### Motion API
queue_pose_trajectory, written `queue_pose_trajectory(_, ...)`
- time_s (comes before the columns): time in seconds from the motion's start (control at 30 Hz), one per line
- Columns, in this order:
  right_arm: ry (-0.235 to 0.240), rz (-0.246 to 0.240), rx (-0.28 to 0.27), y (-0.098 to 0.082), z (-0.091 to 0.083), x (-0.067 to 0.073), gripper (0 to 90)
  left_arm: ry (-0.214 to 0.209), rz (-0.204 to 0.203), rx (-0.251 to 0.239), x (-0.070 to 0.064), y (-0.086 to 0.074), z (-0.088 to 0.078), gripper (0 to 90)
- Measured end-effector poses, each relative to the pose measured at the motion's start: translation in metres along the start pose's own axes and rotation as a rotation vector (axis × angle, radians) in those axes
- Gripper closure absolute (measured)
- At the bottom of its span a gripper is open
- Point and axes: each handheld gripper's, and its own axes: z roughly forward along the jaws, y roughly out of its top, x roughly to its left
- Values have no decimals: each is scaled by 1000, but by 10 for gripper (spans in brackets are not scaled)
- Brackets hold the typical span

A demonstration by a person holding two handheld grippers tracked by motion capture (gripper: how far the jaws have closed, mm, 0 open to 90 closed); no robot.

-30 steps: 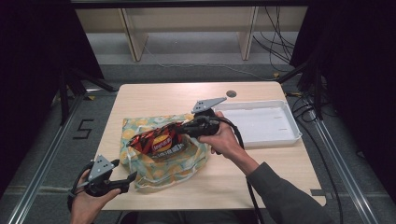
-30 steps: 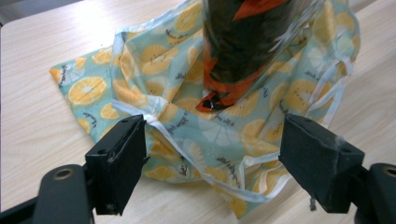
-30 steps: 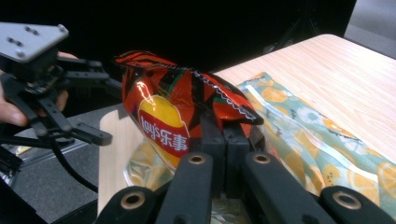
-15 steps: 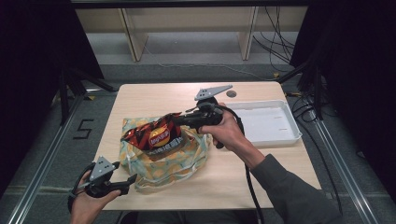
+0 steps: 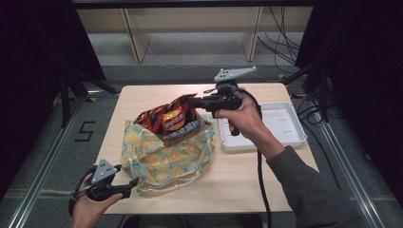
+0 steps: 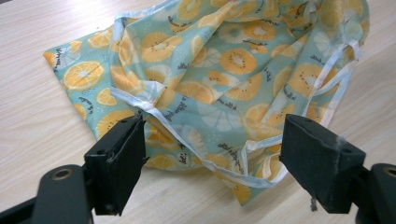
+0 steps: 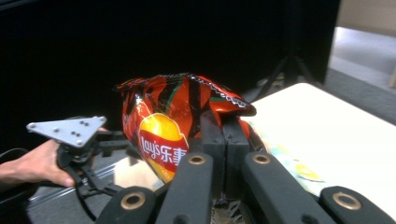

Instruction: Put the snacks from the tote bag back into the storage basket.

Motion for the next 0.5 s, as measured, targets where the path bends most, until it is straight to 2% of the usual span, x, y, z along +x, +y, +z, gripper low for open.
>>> queue_pose_trajectory(0.03,-9,15,6,1,-5,-2,900,3,-20,14,-1,-1,-1,219)
queue_pose_trajectory(0.07,-22,6,-1,2,-9,-7,900,5,-33,15,-2,-1,-1,219)
queue_pose_trajectory(0.1,-34,9,-3,2,-14,-11,900,3,-28,-3,-1,-1,0,219)
queue_pose_trajectory(0.13,-44,24,-1,3,-20,-14,900,3,-18,15,0,0,-2,219)
queue_pose_trajectory(0.17,-65,28,-5,4,-26,-17,900,7,-35,10,-1,-1,-2,219)
queue_pose_trajectory(0.23,-101,34,-10,5,-39,-25,900,8,-36,15,0,-1,-2,219)
queue_pose_trajectory(0.27,-101,34,-10,5,-39,-25,900,8,-36,15,0,-1,-2,219)
queue_pose_trajectory(0.3,-110,29,-17,6,-45,-29,900,-11,9,-10,3,0,1,219)
queue_pose_trajectory(0.33,-142,24,-28,6,-57,-37,900,14,-27,-12,1,-1,1,219)
queue_pose_trajectory(0.37,-154,42,-32,6,-63,-39,900,-8,1,-31,2,0,2,219)
queue_pose_trajectory(0.4,-171,54,-29,5,-69,-42,900,3,-21,-24,1,0,1,219)
queue_pose_trajectory(0.47,-184,58,-28,4,-75,-45,900,7,-30,-21,0,0,1,218)
queue_pose_trajectory(0.5,-212,60,-37,2,-85,-50,900,9,-34,-20,0,0,1,219)
